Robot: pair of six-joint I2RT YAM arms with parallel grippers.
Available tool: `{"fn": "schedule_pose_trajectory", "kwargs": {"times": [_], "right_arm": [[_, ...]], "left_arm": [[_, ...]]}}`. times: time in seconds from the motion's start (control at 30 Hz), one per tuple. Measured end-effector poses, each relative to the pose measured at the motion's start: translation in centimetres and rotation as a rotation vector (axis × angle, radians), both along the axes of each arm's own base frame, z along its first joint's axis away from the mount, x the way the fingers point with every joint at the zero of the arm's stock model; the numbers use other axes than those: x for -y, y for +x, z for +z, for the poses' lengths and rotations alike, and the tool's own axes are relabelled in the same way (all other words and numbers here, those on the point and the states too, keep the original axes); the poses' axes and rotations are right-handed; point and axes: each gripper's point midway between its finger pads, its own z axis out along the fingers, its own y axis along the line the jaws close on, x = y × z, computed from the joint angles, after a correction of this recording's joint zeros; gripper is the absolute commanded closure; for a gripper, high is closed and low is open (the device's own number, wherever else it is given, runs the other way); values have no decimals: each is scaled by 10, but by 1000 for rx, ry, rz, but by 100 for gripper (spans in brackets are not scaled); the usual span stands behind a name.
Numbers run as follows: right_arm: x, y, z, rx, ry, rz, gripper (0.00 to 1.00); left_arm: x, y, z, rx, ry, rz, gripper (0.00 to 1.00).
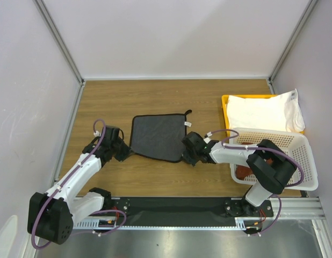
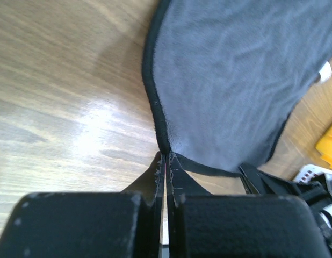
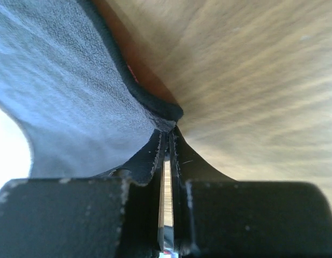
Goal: Fold and stack the towels
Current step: Fold the towel
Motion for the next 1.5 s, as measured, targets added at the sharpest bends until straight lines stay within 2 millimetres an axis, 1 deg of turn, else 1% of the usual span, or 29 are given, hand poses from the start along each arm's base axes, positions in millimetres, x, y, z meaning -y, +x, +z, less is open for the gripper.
{"fn": "schedule_pose_trajectory", "kwargs": {"times": [0.13, 0.27, 0.43, 0.57, 0.73, 0.8, 0.93, 1.1, 1.27, 1.4, 1.5], "right_arm": [[9, -6, 4, -25, -97, 73, 96], [11, -8, 12, -27, -142, 146, 97], [14, 0, 25, -22, -167, 201, 98], [18, 17, 39, -6, -160, 219, 100], [25, 44, 61, 27, -139, 228, 100], [25, 57, 70, 47, -140, 239, 100], [23, 80, 80, 62, -155, 274, 100], [24, 106, 83, 61, -171, 307, 100], [30, 132, 85, 60, -156, 310, 100], [31, 146, 82, 50, -151, 320, 100], [30, 153, 80, 49, -156, 331, 100]], "left_arm": [[-6, -5, -4, -20, 27, 14, 100], [-11, -9, -2, -19, 47, 27, 100], [-13, -8, 0, -14, 50, 38, 100], [-12, 0, 4, -14, 55, 53, 100], [-8, 20, 20, 9, 47, 66, 100], [-6, 28, 24, 15, 47, 76, 100], [-7, 42, 32, 28, 52, 106, 100], [-5, 61, 38, 35, 58, 134, 100], [0, 77, 33, 16, 54, 148, 100], [3, 89, 33, 12, 54, 151, 100], [2, 97, 34, 15, 53, 158, 100]]}}
